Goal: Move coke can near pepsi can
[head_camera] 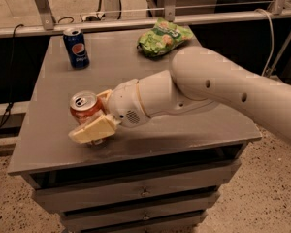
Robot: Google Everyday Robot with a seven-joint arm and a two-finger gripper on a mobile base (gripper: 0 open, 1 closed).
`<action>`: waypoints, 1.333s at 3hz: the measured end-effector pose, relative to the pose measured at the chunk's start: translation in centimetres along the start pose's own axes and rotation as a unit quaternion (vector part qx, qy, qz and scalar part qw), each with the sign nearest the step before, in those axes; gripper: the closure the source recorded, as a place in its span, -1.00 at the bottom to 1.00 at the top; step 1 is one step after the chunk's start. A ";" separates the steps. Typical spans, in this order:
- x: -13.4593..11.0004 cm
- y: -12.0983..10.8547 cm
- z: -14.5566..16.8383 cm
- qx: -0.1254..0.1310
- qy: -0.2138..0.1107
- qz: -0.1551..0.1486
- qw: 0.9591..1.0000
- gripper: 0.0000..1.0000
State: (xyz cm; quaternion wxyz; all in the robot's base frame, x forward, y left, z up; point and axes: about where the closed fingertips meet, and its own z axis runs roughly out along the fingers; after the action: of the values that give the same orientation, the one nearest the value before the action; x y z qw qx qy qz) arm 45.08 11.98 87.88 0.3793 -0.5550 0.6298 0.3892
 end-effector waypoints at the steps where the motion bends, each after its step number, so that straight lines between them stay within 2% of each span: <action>1: -1.6 -1.8 -4.8 0.044 0.002 -0.026 0.999 0.69; 2: -2.1 -1.8 -4.9 0.045 0.001 -0.029 0.999 1.00; 3: -2.4 -1.3 -4.9 0.047 0.004 -0.033 0.998 1.00; 4: -2.8 -3.7 -5.7 0.086 -0.008 -0.035 0.996 1.00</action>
Offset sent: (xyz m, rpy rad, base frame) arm 0.0160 -0.0351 0.0295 -0.0128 -0.0740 -0.0536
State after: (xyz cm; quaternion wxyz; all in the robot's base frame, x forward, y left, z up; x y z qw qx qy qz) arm 48.78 7.58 92.52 0.4437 -0.5389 0.6381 0.3248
